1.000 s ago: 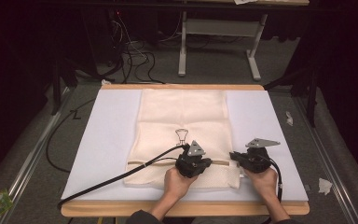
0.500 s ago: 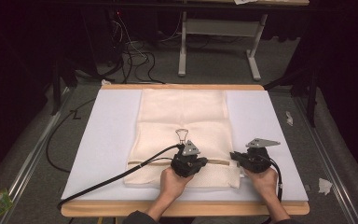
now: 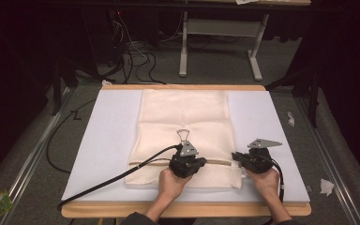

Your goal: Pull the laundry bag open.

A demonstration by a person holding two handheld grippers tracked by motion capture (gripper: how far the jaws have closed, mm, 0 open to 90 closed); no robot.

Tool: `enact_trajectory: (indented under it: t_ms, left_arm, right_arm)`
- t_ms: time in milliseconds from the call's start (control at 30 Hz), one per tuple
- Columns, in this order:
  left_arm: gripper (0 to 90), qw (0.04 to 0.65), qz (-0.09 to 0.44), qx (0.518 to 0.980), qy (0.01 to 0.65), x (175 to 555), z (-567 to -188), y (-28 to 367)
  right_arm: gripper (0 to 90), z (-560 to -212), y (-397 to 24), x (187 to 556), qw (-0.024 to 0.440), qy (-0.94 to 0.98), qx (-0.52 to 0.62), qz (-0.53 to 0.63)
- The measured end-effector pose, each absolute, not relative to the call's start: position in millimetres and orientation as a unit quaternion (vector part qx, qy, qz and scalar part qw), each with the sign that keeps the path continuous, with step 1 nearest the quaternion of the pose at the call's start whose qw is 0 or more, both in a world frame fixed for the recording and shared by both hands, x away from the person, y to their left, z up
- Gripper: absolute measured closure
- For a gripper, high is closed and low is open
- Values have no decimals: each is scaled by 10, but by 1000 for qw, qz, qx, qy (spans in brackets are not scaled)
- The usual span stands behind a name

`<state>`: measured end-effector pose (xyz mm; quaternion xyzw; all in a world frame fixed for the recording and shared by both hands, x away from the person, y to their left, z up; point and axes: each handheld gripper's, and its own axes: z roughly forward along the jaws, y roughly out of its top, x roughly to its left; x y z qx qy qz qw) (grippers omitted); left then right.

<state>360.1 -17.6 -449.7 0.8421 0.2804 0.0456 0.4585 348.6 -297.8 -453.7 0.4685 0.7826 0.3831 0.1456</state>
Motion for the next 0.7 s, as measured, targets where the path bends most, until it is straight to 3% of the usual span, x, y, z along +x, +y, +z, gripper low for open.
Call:
enact_trajectory:
  t_ms: [700]
  left_arm:
    - [869, 471, 50, 830, 294, 3597, -4476, -12]
  right_arm:
    - [879, -4538, -2983, 3485, 147, 782, 470, 382]
